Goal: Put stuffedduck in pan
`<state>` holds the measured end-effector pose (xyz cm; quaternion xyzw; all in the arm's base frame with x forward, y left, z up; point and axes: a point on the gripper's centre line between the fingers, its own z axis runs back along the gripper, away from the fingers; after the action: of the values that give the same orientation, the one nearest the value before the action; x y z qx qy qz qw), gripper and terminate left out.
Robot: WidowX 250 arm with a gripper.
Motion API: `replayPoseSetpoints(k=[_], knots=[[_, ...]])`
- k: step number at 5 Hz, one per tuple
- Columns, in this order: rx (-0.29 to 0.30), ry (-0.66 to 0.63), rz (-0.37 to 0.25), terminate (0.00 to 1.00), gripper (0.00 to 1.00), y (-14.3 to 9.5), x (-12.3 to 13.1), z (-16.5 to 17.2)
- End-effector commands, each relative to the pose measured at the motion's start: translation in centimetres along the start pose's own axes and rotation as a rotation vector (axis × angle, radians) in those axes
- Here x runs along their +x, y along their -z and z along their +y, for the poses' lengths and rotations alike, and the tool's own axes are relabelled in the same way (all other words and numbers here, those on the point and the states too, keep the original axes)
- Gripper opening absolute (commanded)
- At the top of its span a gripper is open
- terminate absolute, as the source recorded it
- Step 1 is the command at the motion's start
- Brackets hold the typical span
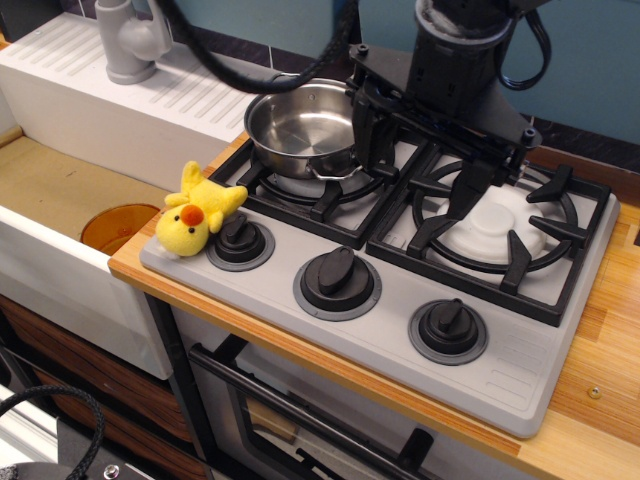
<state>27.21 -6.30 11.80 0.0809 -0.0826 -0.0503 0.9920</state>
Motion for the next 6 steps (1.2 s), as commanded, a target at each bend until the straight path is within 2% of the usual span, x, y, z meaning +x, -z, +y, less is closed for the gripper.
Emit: replayPoseSetpoints(k=[1, 3, 5, 6], knots=[[0.000, 0.000, 0.000, 0.00, 1.00, 0.0, 0.0, 0.0], [-0.001, 0.023, -0.049, 0.00, 1.00, 0.7, -2.3, 4.1], [0.057, 0.060, -0.100, 0.00, 1.00, 1.3, -4.3, 8.7], [0.051, 0.080, -0.138, 0.00, 1.00, 2.4, -4.9, 10.8]])
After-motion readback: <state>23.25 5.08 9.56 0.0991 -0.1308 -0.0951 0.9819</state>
